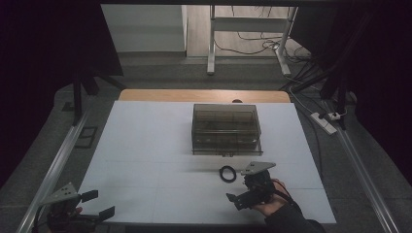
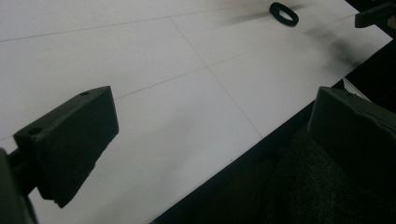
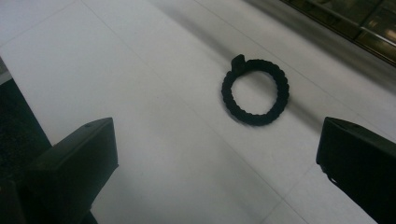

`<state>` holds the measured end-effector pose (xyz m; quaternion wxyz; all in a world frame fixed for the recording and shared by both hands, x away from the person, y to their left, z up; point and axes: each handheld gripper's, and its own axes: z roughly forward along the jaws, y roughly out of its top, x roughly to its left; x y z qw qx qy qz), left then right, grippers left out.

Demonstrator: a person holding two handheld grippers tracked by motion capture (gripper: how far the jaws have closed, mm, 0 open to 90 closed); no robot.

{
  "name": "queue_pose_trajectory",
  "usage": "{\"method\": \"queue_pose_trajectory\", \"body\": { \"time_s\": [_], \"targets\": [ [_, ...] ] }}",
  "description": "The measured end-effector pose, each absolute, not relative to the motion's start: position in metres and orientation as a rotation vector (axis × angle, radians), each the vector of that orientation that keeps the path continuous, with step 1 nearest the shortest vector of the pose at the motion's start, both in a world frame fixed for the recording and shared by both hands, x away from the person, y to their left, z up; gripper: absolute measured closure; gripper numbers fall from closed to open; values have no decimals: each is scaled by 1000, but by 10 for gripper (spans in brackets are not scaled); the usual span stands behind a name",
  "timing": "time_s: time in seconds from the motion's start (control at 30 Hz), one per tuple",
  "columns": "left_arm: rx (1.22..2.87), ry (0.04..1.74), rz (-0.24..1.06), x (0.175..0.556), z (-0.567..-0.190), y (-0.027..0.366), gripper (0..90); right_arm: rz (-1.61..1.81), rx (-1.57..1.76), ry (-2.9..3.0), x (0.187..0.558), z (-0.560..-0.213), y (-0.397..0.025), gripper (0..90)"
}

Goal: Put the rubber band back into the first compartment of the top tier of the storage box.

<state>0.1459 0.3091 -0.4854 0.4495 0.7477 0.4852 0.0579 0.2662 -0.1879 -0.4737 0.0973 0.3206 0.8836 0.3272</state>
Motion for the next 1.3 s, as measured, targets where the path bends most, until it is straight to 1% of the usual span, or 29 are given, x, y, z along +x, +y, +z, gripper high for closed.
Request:
{"method": "queue_pose_trajectory", "body": {
  "time_s": [0.6, 0.73, 0.9, 1.0, 1.03, 1.3],
  "targets": [
    [1846, 1200, 138, 147, -486, 310, 9, 910, 860, 2693, 281, -491, -159, 0],
    [1845, 1199, 136, 147, -486, 310, 9, 887, 839, 2717, 285, -498, -154, 16],
    [1847, 1200, 136, 147, -486, 310, 9, 869, 801, 2744, 289, -504, -149, 60],
    [1847, 1201, 137, 147, -486, 310, 10, 859, 784, 2747, 292, -508, -147, 71],
    [1847, 1201, 137, 147, -486, 310, 10, 854, 776, 2758, 294, -509, -146, 100],
    [1849, 1201, 136, 147, -486, 310, 12, 798, 758, 2792, 300, -517, -143, 240]
  ]
}}
